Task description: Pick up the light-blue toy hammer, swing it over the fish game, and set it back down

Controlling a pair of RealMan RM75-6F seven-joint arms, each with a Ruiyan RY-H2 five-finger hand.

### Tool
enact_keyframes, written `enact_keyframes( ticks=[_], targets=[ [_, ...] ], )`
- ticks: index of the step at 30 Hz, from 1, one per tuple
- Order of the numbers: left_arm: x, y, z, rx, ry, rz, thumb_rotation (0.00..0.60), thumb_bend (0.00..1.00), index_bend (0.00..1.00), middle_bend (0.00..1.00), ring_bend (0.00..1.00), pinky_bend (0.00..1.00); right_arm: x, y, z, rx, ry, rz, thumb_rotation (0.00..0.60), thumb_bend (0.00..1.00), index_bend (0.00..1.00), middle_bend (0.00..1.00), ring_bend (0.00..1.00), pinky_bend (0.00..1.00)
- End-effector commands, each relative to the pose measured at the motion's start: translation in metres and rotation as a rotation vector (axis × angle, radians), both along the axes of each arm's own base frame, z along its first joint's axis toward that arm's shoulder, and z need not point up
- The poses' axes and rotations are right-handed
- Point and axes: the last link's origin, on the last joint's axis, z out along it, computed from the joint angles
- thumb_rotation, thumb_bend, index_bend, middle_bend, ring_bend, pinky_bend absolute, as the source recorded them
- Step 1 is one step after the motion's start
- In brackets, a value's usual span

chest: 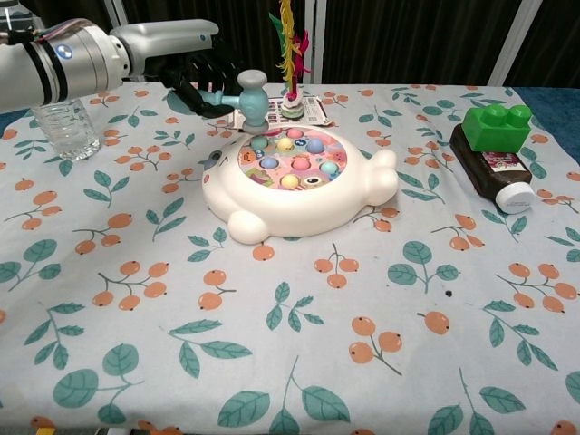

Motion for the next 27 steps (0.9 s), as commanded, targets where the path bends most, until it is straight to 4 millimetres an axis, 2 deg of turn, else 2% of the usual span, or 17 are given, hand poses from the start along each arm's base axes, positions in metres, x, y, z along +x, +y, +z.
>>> enact_keyframes(
  ticks=[1,6,11,15,18,21,25,27],
  targets=[
    [-0.003,-0.001,-0.007,-0.012,0.015,0.005,0.600,0.49,0.64,0.61,0.46,0.47,0.000,0.000,0.000,0.002,0.001,-0.001,0.600,0.19,0.00,0.11,0.00,0.00],
    [-0.002,0.000,-0.010,-0.012,0.016,0.008,0.600,0.49,0.64,0.61,0.46,0.47,0.000,0.000,0.001,-0.002,0.003,-0.001,0.600,0.19,0.00,0.12,0.00,0.00],
    [-0.003,0.001,0.008,0.022,-0.023,0.003,0.600,0.49,0.64,0.61,0.46,0.47,0.001,0.001,0.002,-0.008,0.001,0.003,0.600,0.19,0.00,0.12,0.00,0.00],
    [-0.015,-0.003,0.025,0.050,-0.065,0.028,0.600,0.49,0.64,0.61,0.46,0.47,0.001,0.001,0.002,-0.007,-0.001,0.011,0.600,0.19,0.00,0.11,0.00,0.00],
    [-0.037,-0.013,0.036,0.074,-0.092,0.070,0.600,0.49,0.64,0.60,0.46,0.47,0.000,0.001,0.002,-0.007,-0.003,0.013,0.600,0.19,0.00,0.11,0.00,0.00],
    [-0.070,-0.030,0.042,0.101,-0.115,0.134,0.600,0.48,0.62,0.58,0.45,0.46,-0.001,-0.001,0.001,0.001,-0.008,0.014,0.600,0.19,0.00,0.11,0.00,0.00],
    [-0.108,-0.050,0.042,0.132,-0.088,0.200,0.600,0.48,0.59,0.56,0.44,0.43,-0.001,-0.004,-0.002,0.017,-0.013,0.021,0.600,0.19,0.00,0.11,0.00,0.00],
    [-0.121,-0.057,0.039,0.132,-0.084,0.232,0.600,0.48,0.57,0.55,0.43,0.41,0.000,-0.006,-0.004,0.022,-0.014,0.027,0.600,0.19,0.00,0.12,0.00,0.00]
  ],
)
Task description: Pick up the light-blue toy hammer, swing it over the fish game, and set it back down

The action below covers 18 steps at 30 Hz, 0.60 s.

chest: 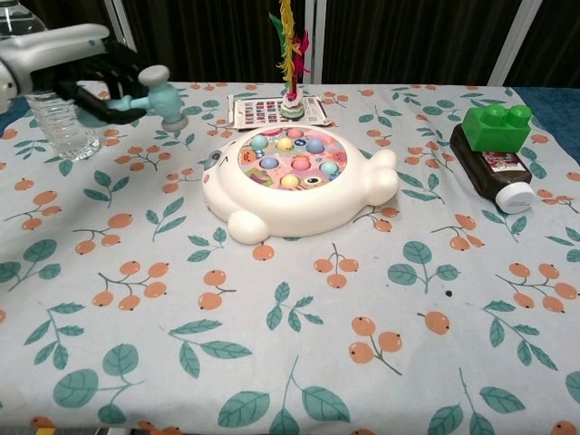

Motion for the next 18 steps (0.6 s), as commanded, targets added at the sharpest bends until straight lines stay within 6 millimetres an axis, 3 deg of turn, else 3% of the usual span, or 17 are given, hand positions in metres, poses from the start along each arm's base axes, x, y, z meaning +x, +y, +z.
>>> enact_keyframes(
  ticks=[1,7,18],
  targets=[
    [-0.027,-0.015,-0.005,0.005,0.014,0.058,0.600,0.47,0.56,0.55,0.42,0.40,0.001,-0.002,-0.002,0.006,-0.003,0.008,0.600,0.19,0.00,0.12,0.00,0.00],
    [-0.047,-0.023,-0.019,-0.014,0.039,0.094,0.600,0.41,0.53,0.52,0.37,0.36,0.002,-0.003,-0.002,0.008,-0.002,0.011,0.600,0.19,0.00,0.11,0.00,0.00],
    [-0.051,-0.027,-0.029,-0.040,0.048,0.084,0.600,0.31,0.43,0.42,0.29,0.32,0.002,-0.001,-0.001,0.001,0.000,0.003,0.600,0.19,0.00,0.12,0.00,0.00]
  ],
)
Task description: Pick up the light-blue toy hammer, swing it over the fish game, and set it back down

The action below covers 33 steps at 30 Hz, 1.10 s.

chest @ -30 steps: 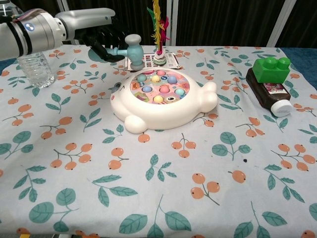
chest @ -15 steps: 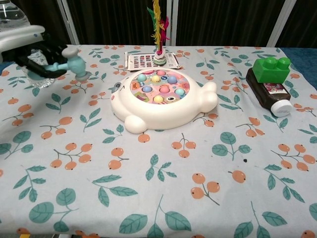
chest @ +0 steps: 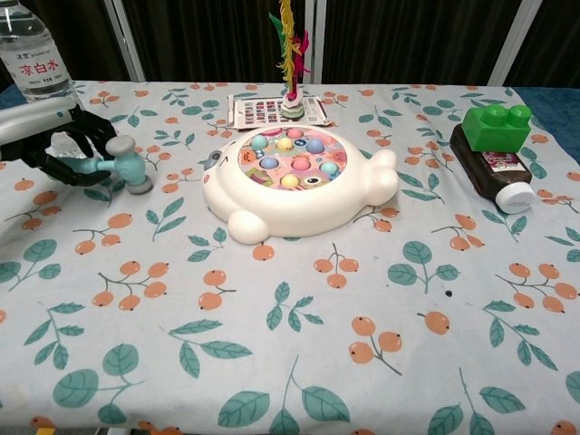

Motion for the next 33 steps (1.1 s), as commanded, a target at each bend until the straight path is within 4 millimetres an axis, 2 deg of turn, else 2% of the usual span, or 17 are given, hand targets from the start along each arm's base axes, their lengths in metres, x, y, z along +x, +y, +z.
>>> enact_keyframes(
  ticks=[1,12,19,33],
  targets=[
    [-0.001,-0.002,-0.001,-0.010,0.007,-0.005,0.600,0.30,0.42,0.41,0.28,0.32,0.000,0.000,0.000,0.000,0.000,-0.001,0.600,0.19,0.00,0.12,0.00,0.00],
    [0.003,-0.010,0.001,-0.039,0.003,-0.011,0.600,0.25,0.21,0.26,0.16,0.29,0.002,0.000,0.001,-0.005,0.003,0.001,0.600,0.19,0.00,0.11,0.00,0.00],
    [0.006,-0.008,0.004,-0.038,-0.004,-0.009,0.600,0.24,0.20,0.24,0.15,0.29,0.001,0.001,0.001,-0.006,0.001,0.001,0.600,0.19,0.00,0.11,0.00,0.00],
    [0.003,0.003,0.009,-0.051,-0.002,0.040,0.600,0.24,0.23,0.26,0.15,0.29,0.000,0.001,0.001,-0.007,-0.001,-0.004,0.600,0.19,0.00,0.11,0.00,0.00]
  ],
)
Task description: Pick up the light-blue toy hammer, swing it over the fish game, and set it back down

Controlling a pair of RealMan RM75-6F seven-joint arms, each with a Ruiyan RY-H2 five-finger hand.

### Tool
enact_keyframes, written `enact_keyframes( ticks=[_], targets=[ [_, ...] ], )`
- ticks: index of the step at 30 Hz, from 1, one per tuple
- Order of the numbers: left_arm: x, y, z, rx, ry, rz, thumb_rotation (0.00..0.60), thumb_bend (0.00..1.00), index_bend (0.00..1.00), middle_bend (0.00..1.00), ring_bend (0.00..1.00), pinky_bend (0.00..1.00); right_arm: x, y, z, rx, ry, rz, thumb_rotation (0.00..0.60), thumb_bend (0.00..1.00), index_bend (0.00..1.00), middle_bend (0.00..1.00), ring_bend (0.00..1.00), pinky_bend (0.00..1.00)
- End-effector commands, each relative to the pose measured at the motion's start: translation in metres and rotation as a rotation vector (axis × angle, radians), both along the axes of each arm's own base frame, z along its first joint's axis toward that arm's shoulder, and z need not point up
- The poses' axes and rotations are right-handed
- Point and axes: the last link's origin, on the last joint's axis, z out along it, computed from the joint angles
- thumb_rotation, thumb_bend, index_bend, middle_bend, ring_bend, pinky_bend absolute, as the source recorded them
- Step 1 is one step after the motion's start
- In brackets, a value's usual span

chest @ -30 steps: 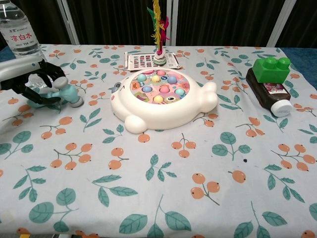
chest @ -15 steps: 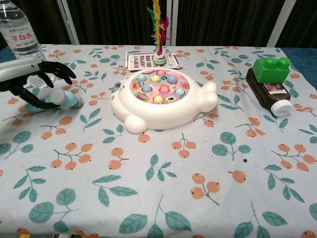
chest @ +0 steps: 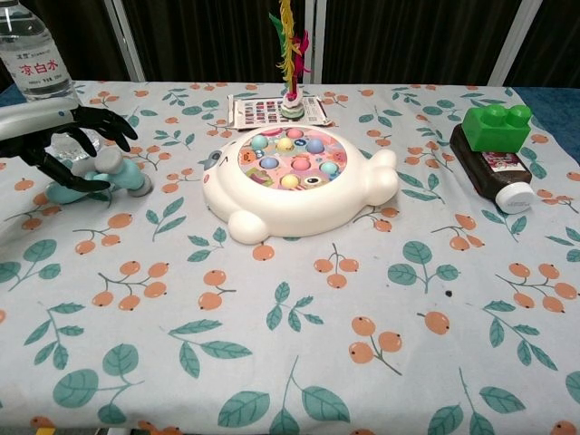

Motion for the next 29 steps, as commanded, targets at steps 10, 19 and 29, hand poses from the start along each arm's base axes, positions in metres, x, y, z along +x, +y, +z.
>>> enact_keyframes(
  ticks=[10,19,29],
  targets=[
    [0.001,-0.012,0.020,0.060,-0.038,-0.047,0.600,0.24,0.19,0.26,0.15,0.28,0.001,0.000,0.001,-0.004,0.004,0.001,0.600,0.19,0.00,0.11,0.00,0.00],
    [-0.047,-0.067,0.124,0.433,0.125,0.031,0.600,0.20,0.19,0.23,0.11,0.16,-0.006,-0.007,0.004,0.010,-0.004,-0.019,0.600,0.19,0.00,0.11,0.00,0.00],
    [-0.079,-0.164,0.158,0.471,0.259,0.255,0.600,0.19,0.19,0.19,0.06,0.09,-0.006,-0.019,-0.005,0.034,-0.031,0.011,0.600,0.19,0.00,0.10,0.00,0.00]
  ],
)
